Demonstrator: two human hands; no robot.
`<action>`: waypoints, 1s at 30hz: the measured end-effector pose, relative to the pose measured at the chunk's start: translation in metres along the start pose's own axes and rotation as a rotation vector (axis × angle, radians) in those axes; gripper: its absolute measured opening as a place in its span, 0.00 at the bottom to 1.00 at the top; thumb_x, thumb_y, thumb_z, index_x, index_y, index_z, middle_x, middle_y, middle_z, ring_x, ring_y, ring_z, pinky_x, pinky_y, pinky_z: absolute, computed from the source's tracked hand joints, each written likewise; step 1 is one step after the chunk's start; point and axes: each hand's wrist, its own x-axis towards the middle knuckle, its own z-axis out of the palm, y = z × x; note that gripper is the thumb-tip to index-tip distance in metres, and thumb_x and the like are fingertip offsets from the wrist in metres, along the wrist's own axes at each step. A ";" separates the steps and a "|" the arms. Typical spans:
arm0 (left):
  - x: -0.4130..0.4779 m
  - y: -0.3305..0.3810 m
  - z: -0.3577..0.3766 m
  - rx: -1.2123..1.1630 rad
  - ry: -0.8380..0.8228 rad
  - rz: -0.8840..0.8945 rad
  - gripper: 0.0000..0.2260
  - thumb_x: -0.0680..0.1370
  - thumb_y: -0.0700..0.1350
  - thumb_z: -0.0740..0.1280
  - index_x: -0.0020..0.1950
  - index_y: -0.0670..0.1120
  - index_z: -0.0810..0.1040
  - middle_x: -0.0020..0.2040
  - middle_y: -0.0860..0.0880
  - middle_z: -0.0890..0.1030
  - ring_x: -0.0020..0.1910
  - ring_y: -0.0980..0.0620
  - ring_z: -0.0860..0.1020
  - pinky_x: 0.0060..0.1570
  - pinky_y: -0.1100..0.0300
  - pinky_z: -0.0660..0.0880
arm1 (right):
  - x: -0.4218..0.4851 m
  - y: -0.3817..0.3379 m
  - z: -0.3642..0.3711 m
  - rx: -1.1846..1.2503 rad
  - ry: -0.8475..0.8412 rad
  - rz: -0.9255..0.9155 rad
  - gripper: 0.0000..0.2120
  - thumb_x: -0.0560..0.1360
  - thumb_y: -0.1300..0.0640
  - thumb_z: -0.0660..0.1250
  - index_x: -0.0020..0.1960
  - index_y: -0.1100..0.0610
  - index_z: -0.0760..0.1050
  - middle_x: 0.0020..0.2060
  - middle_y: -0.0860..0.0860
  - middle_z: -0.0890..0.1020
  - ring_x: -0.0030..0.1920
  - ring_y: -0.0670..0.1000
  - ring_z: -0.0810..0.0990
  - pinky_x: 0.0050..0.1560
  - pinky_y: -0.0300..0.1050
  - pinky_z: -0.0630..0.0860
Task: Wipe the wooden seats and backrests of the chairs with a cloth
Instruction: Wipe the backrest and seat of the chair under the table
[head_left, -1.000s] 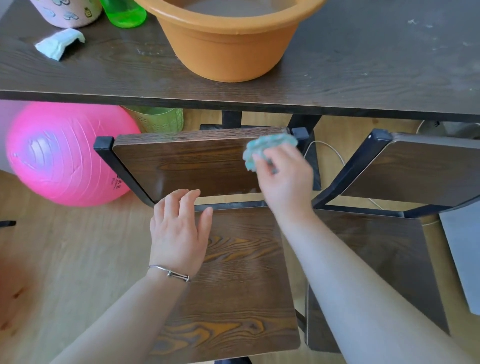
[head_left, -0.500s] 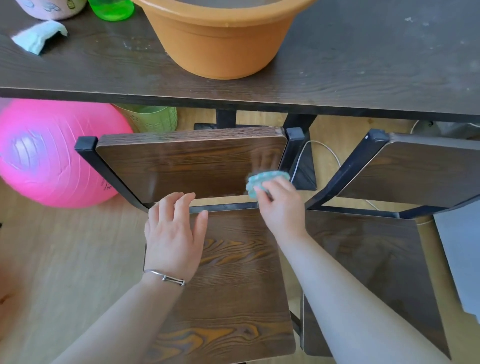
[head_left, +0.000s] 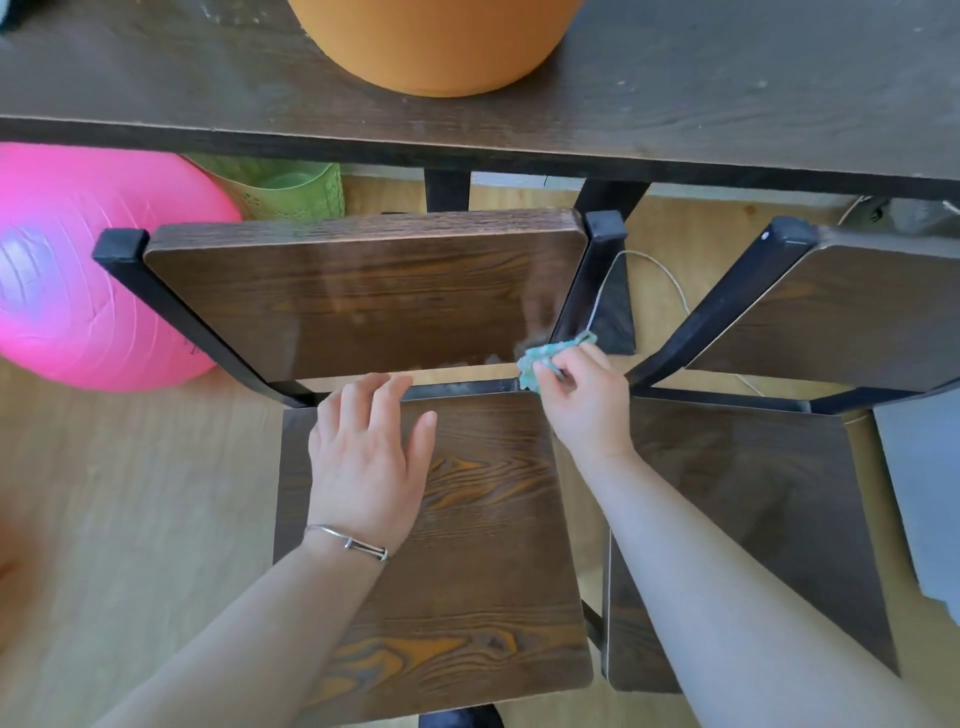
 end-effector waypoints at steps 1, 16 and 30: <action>-0.002 -0.005 0.004 -0.003 0.001 -0.003 0.21 0.79 0.57 0.55 0.65 0.47 0.73 0.63 0.47 0.73 0.61 0.42 0.68 0.59 0.44 0.69 | -0.005 0.008 0.011 -0.013 -0.021 0.045 0.12 0.76 0.54 0.68 0.37 0.58 0.73 0.39 0.50 0.76 0.38 0.52 0.76 0.35 0.51 0.76; -0.029 -0.057 0.061 -0.002 -0.166 -0.083 0.20 0.79 0.56 0.57 0.67 0.48 0.71 0.65 0.47 0.72 0.65 0.43 0.65 0.62 0.43 0.67 | -0.035 0.035 0.095 -0.270 -0.177 0.358 0.11 0.79 0.50 0.64 0.53 0.57 0.78 0.54 0.53 0.81 0.52 0.53 0.81 0.47 0.50 0.82; -0.019 -0.071 0.003 -0.001 -0.117 0.000 0.21 0.80 0.58 0.54 0.67 0.49 0.72 0.65 0.47 0.72 0.62 0.42 0.67 0.61 0.44 0.68 | -0.040 -0.056 0.010 0.323 0.172 0.426 0.07 0.78 0.51 0.66 0.46 0.55 0.76 0.43 0.43 0.78 0.43 0.37 0.77 0.44 0.30 0.72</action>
